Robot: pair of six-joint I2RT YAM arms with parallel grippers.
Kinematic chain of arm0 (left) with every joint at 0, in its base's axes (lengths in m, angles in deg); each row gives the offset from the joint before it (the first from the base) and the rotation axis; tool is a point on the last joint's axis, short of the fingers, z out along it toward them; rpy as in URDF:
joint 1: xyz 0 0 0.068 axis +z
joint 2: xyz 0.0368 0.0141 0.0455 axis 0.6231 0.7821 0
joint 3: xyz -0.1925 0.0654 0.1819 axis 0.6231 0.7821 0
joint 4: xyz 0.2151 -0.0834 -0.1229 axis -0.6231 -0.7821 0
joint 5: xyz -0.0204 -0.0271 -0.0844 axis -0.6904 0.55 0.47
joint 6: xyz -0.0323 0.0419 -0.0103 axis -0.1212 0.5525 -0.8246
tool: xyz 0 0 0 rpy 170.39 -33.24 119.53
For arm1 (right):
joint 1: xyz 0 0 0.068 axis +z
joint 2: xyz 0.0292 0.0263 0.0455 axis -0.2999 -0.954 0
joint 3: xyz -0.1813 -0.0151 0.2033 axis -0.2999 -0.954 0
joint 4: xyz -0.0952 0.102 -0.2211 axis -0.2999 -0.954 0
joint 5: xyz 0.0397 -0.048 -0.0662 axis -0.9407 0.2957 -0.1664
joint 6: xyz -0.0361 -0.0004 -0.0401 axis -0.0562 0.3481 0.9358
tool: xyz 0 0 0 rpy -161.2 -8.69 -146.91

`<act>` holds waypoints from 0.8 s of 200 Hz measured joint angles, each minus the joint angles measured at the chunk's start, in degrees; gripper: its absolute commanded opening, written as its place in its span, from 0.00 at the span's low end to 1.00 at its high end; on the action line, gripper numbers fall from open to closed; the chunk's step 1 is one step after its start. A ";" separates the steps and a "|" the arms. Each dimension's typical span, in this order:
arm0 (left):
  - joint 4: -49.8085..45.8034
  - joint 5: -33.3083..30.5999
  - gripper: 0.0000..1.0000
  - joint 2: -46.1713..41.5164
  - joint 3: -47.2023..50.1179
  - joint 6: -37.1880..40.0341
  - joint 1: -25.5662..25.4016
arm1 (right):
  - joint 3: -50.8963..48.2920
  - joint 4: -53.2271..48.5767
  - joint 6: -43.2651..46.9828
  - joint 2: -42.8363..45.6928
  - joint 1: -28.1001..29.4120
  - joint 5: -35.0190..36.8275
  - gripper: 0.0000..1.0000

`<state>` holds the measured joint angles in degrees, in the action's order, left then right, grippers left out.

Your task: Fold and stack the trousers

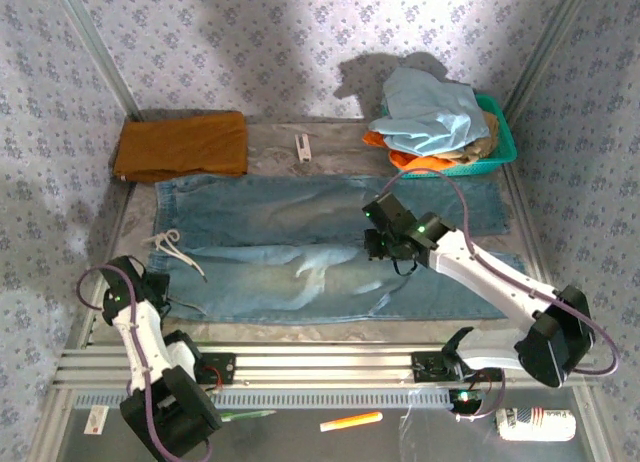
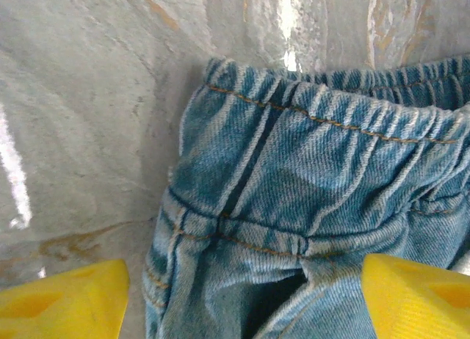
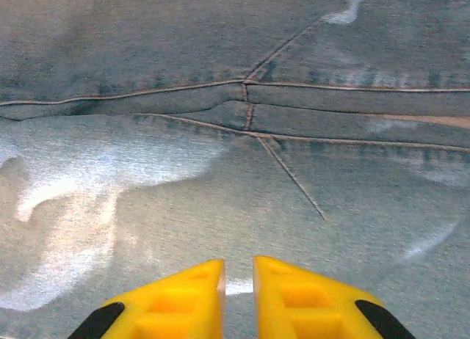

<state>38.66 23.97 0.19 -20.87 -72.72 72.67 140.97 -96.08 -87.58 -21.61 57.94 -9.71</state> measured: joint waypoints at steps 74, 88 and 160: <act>1.49 -1.03 0.26 2.05 3.10 1.77 0.76 | -2.40 -5.73 -3.13 8.11 -10.56 -2.27 0.56; 2.71 0.44 0.18 1.03 3.26 2.23 0.59 | -4.07 -8.26 -4.44 12.57 -17.00 -3.37 0.66; 3.48 5.57 0.00 -2.51 3.26 3.50 0.48 | -13.73 -21.44 -9.01 30.53 -52.48 -8.44 0.74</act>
<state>42.13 29.54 -2.33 -17.61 -69.22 73.15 127.24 -117.52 -96.58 8.92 5.46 -18.15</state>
